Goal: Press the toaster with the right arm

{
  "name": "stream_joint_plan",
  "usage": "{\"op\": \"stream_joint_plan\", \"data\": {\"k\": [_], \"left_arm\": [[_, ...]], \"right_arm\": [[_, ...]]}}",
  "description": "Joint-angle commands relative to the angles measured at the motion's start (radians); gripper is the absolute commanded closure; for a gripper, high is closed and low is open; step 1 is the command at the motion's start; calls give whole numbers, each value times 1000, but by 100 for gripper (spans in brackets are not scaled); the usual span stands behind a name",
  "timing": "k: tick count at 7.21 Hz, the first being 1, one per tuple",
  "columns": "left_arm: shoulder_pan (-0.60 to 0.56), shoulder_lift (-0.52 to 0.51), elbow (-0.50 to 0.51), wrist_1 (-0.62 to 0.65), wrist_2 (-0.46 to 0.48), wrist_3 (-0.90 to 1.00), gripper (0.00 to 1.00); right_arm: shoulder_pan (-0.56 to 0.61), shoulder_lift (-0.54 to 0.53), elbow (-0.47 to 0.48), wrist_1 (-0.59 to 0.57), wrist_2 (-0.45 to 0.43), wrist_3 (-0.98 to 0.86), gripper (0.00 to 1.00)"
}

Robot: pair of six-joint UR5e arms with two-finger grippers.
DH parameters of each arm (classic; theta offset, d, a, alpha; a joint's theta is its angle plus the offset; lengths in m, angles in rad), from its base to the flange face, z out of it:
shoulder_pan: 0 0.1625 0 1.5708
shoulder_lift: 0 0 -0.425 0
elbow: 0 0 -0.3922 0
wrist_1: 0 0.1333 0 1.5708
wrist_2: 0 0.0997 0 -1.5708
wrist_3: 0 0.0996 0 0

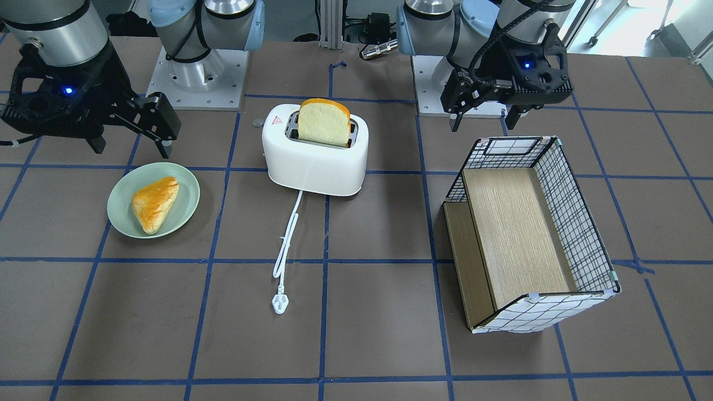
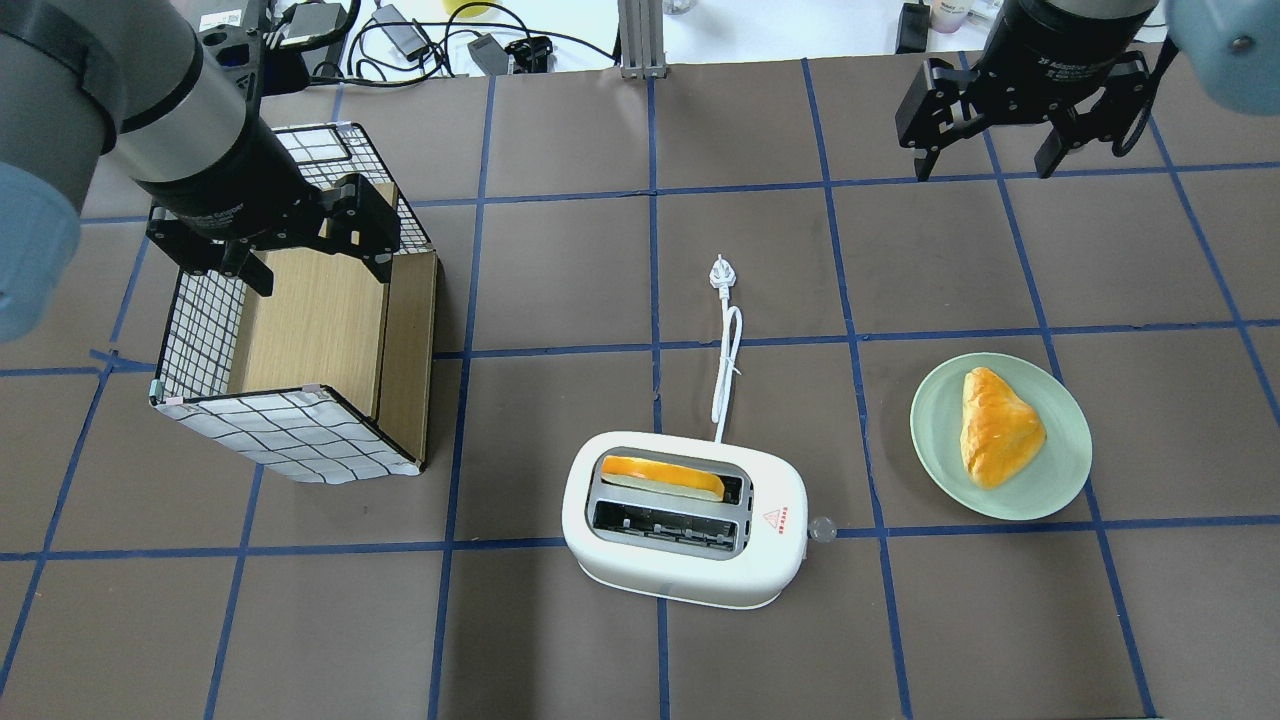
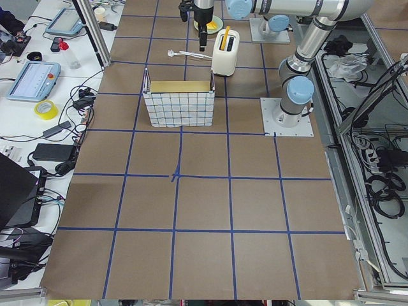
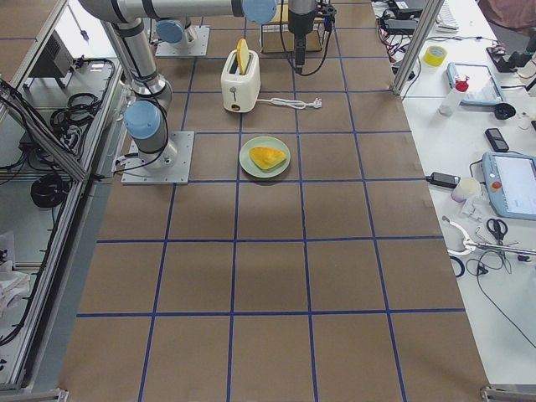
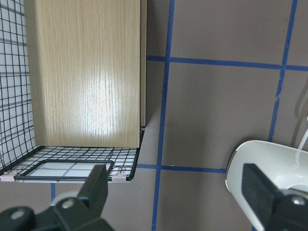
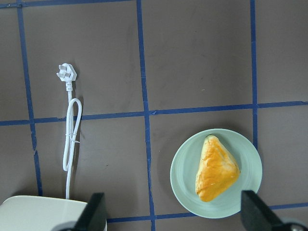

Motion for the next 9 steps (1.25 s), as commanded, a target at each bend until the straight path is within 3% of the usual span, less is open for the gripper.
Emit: {"op": "stream_joint_plan", "data": {"k": [1,4,6,7,9], "left_arm": [[0,1,0,0,0,0,0],[0,1,0,0,0,0,0],[0,1,0,0,0,0,0],[0,1,0,0,0,0,0],[0,1,0,0,0,0,0]], "right_arm": [[1,0,0,1,-1,0,0],[3,-2,0,15,-12,3,0],[1,-72,32,225,-15,135,25],[1,-118,87,243,-15,144,36],[1,-198,194,246,-4,183,72]]}}
